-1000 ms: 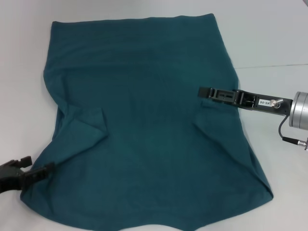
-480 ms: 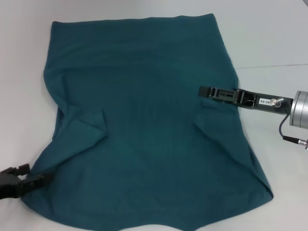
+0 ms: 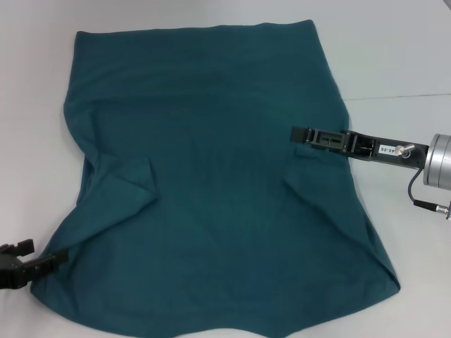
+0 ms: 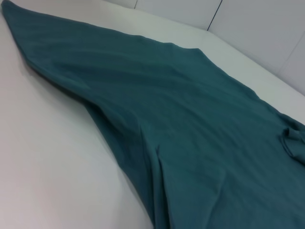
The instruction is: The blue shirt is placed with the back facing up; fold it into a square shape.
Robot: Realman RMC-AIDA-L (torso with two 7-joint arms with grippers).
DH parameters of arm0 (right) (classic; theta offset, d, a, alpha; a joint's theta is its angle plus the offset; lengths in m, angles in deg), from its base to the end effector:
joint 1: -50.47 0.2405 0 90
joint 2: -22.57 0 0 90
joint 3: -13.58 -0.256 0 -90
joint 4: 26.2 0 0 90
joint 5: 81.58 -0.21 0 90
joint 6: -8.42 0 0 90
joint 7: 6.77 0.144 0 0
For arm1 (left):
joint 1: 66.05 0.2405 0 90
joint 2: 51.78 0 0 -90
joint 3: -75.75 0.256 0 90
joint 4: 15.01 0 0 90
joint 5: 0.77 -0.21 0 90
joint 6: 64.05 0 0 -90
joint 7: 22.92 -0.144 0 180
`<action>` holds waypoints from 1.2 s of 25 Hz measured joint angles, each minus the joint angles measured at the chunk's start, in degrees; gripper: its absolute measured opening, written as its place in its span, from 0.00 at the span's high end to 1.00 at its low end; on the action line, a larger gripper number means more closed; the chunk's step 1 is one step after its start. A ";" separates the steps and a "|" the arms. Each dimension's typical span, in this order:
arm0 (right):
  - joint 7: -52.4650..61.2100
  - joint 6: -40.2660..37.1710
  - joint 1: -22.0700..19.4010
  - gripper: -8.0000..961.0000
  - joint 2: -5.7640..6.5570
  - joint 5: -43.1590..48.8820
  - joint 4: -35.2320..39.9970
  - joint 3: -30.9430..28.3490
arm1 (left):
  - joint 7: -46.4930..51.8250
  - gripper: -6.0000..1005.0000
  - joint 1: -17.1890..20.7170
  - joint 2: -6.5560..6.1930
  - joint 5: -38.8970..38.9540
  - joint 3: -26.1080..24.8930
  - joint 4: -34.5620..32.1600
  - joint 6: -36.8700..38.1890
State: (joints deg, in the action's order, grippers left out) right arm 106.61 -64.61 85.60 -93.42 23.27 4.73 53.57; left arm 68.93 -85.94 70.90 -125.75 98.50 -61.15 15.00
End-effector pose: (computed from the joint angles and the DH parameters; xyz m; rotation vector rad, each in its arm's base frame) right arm 0.2617 0.3868 0.0171 -2.2360 1.4408 0.9152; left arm -0.3587 0.2907 0.0335 -2.2019 -1.1599 -0.5258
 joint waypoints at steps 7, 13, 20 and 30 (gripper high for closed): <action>0.00 0.30 0.17 0.03 0.04 0.00 0.00 0.00 | 0.00 0.10 0.21 0.08 -1.22 0.01 -0.01 -0.04; 0.00 0.45 0.26 0.03 0.17 0.00 0.00 0.00 | 0.05 0.10 0.35 0.10 -1.47 0.01 -0.01 0.24; 0.00 0.61 0.28 0.03 0.18 0.00 0.00 0.00 | 0.56 0.10 0.16 0.10 -2.68 0.01 -0.03 0.00; 0.00 0.62 0.28 0.03 0.18 0.00 0.00 -0.05 | 0.81 0.10 -0.03 0.05 -4.05 0.02 -0.72 2.31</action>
State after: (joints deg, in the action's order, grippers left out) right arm 106.61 -63.99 85.88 -93.24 23.27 4.73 53.52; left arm 69.73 -85.97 70.95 -129.80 98.53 -61.87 17.31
